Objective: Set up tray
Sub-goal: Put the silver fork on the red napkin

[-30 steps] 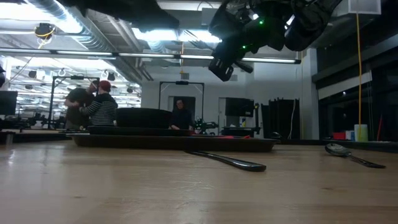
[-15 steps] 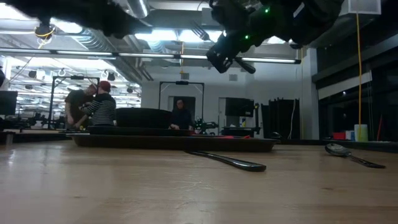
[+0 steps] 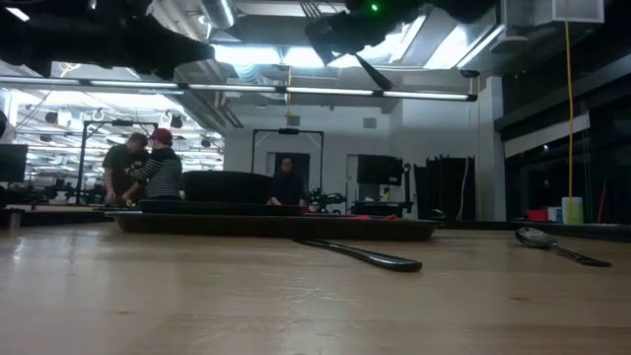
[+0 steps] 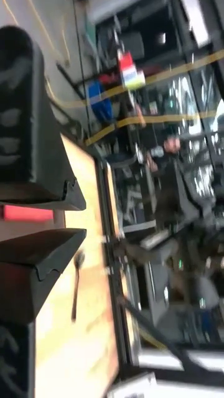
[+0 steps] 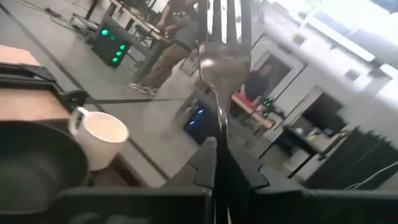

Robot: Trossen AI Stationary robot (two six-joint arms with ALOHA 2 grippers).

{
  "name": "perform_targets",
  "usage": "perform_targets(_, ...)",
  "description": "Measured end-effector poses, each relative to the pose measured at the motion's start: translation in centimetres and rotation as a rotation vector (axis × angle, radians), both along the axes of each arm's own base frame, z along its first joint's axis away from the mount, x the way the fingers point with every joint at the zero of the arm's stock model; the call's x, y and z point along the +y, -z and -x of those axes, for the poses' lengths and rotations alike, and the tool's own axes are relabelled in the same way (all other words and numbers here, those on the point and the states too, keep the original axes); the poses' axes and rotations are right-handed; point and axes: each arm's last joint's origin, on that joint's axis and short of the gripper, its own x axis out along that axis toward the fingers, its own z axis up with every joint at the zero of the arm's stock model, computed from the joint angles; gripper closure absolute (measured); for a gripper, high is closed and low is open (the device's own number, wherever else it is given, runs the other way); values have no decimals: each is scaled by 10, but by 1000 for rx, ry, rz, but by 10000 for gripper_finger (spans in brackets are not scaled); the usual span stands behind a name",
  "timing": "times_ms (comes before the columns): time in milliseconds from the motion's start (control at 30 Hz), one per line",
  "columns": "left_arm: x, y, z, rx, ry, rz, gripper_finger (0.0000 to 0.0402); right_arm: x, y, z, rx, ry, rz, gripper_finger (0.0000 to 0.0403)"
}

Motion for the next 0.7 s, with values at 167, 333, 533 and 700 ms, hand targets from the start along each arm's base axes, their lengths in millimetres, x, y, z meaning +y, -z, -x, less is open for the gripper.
perform_targets(167, -3, -1, 1, -13, 116, 25, 354, 5, -13, -13, -18, -82, -142, 386)
perform_targets(333, -5, -2, 1, -17, 168, 57, 353, -15, -29, -17, -79, -129, -407, 383)
perform_targets(533, -6, -2, 1, -18, 209, 90, 355, -45, -29, -14, -161, -82, -602, 385)
perform_targets(700, -6, 0, 1, -8, 209, 100, 356, -62, -21, -13, -233, -80, -739, 382)
